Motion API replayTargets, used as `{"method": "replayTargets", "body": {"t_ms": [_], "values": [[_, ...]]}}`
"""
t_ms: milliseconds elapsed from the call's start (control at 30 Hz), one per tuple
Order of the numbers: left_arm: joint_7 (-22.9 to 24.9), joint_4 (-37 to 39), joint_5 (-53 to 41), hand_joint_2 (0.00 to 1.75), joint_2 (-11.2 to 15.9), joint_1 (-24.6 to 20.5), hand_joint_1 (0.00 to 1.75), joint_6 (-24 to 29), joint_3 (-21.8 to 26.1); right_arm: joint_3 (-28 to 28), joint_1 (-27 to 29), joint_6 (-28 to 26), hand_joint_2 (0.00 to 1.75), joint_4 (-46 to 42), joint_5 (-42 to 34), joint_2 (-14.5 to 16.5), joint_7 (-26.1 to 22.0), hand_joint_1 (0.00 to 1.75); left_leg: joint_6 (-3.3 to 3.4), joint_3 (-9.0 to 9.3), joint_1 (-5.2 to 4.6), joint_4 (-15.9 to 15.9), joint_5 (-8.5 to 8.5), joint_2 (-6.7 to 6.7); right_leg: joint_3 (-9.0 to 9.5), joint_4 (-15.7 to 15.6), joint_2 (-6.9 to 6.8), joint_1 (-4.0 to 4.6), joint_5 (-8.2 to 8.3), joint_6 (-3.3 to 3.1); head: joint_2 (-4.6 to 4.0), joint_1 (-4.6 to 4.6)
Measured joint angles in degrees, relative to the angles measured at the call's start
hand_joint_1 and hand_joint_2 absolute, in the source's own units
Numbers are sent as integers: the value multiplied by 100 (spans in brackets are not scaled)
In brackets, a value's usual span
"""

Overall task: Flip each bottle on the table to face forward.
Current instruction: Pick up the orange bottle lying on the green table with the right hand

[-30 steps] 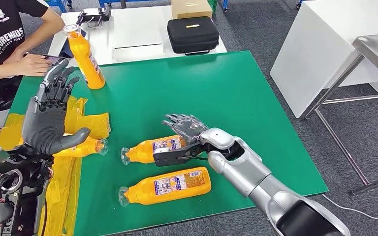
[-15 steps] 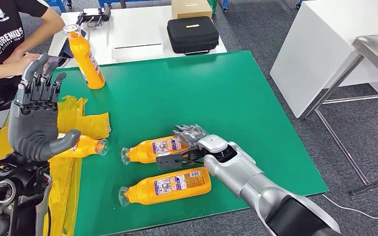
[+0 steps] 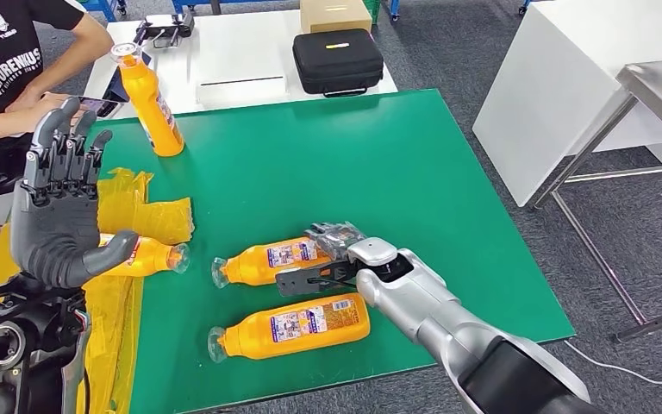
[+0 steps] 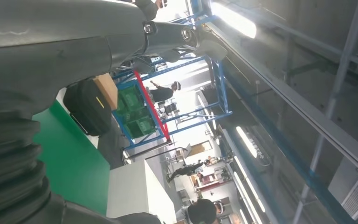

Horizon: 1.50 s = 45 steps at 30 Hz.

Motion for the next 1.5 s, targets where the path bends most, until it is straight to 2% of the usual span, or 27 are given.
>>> {"method": "replayTargets", "body": {"t_ms": [500,600,667,767,833,1000,1200,1367,1500], "values": [[14,-3,-22,175,-38,74,0,56,16,-76,-42,-499,175,273,-16,33,-115,175,0,7,0,0,0,1,5,0,0,0,0,0,0,1],[42,-11,-56,175,-42,98,0,107,27,-137,-10,-803,175,269,-83,37,-104,175,0,6,0,0,0,0,5,0,0,0,0,0,-1,1],[91,-45,-98,175,-44,142,0,160,47,-260,77,-1296,175,192,-276,37,-112,175,0,5,0,0,0,1,5,0,1,0,0,0,0,2],[302,-131,-195,175,-46,235,0,236,98,-692,381,-2387,175,-300,-907,37,-277,175,0,3,0,0,0,0,1,0,0,0,0,0,0,1],[582,-162,-336,175,-45,262,0,281,116,-1081,649,-2924,175,-834,-1447,39,-481,175,0,-2,0,0,-1,-10,-2,-1,-8,0,-2,-1,-1,-1],[1352,-92,-663,175,-37,250,0,350,49,-1920,1338,-3600,175,-2221,-2690,62,-1324,175,0,-13,0,0,-1,-18,-13,-2,-13,0,-4,-2,-1,1],[1550,210,-678,175,4,138,0,412,-263,-2300,1837,-3892,175,-3350,-3429,101,-1887,175,0,-13,0,0,-1,-13,-15,-2,-11,0,-2,-2,-1,0],[1551,384,-673,175,48,54,0,415,-490,-2346,1993,-3893,175,-3774,-3563,100,-1974,175,-1,-13,0,0,-1,-5,-16,-2,-9,1,-2,-1,-1,0],[1539,463,-626,175,75,-31,0,411,-621,-2337,2037,-3686,175,-3905,-3651,92,-2007,175,-1,-14,0,0,-1,-5,-17,-2,-8,1,-2,-1,-1,1]]}}
